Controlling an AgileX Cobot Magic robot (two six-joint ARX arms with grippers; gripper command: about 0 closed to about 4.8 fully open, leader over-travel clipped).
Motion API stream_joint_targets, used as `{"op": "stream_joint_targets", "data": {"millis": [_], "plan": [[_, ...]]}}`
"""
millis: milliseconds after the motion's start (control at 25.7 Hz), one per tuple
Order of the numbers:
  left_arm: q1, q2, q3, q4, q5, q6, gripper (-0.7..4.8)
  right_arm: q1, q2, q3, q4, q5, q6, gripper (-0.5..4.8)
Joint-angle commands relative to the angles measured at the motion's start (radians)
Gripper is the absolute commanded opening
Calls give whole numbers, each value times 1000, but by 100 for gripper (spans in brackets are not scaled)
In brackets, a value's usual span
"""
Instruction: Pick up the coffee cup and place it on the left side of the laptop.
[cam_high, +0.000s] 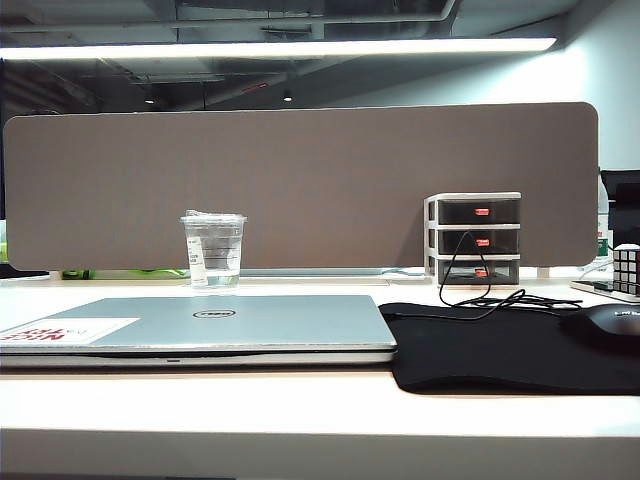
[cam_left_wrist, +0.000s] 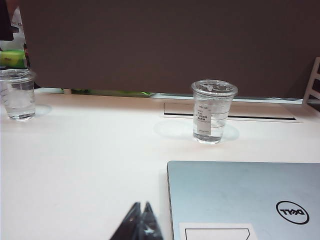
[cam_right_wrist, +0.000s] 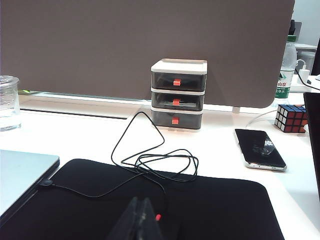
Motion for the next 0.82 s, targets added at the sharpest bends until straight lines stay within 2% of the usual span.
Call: {"op": "stream_joint_targets", "data": {"millis": [39, 389, 467, 545, 661, 778, 817], "plan": [[0, 0, 1, 7, 4, 1, -2, 0, -2, -5, 15, 3, -2, -1], [0, 0, 1, 7, 8, 1, -1, 1, -2, -5, 14, 3, -2, -1], [0, 0, 1, 6, 8, 1, -1, 1, -2, -5, 10, -13, 35, -1], [0, 0, 1, 6, 19, 0, -1, 1, -2, -5, -1, -93, 123, -1], [0, 0, 1, 6, 64, 0, -1, 1, -2, -5, -25, -325, 230, -1], [0, 0, 1, 6, 177, -1, -1, 2, -2, -5, -59, -645, 251, -1], [0, 0, 1, 6, 212, -1, -1, 2, -2, -5, -63, -677, 251, -1]]}}
